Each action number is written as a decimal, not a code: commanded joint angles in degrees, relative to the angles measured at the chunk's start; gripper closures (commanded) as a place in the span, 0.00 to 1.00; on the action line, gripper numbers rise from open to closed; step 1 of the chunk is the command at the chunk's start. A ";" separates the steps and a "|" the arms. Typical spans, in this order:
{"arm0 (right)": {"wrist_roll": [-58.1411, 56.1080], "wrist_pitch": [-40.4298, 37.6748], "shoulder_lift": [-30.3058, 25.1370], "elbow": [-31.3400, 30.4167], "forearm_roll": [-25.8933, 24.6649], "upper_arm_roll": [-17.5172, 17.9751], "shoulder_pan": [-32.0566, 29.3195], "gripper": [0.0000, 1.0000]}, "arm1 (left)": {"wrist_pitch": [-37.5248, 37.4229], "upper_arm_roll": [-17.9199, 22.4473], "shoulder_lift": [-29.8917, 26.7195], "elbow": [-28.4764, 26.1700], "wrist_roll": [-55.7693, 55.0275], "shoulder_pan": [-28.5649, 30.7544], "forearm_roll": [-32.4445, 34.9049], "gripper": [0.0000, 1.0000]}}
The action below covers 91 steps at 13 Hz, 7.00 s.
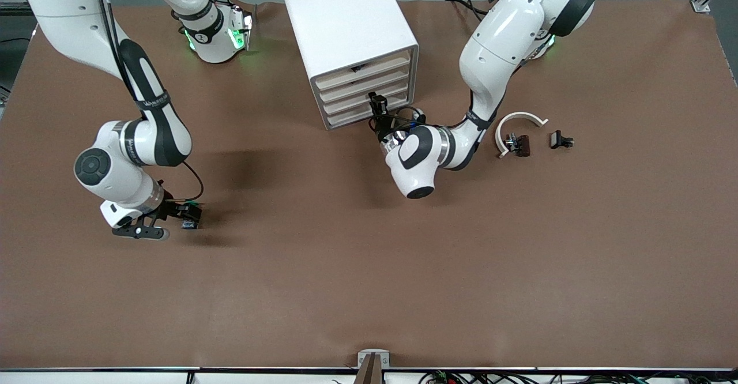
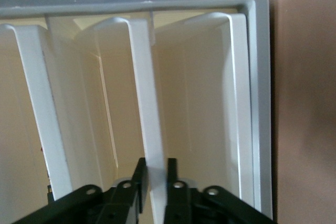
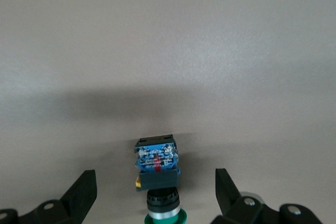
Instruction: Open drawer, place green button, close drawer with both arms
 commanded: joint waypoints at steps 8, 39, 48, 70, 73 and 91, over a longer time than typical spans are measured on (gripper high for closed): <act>1.28 1.11 3.79 1.78 0.12 -0.17 0.18 0.00 | -0.71 0.31 0.47 1.15 1.80 6.19 -0.12 1.00; 49.71 -26.23 -15.11 5.29 7.24 0.44 31.71 1.00 | 4.13 21.06 -18.32 15.83 50.81 7.25 35.18 0.00; 57.87 -23.07 -12.47 7.67 6.80 0.35 43.95 1.00 | 3.78 20.97 -29.85 13.71 79.65 9.70 43.21 0.00; 73.26 -14.36 1.59 13.82 2.84 0.00 53.00 1.00 | 5.18 20.35 -29.15 11.43 83.44 9.18 42.95 0.00; 73.26 -14.27 1.77 14.09 2.84 0.00 52.92 1.00 | 9.56 17.28 -28.01 9.42 87.93 8.83 43.13 0.00; 50.81 -42.46 -5.07 28.23 2.23 -0.17 36.86 0.00 | 42.26 4.27 -22.83 -10.80 96.02 3.39 45.94 0.00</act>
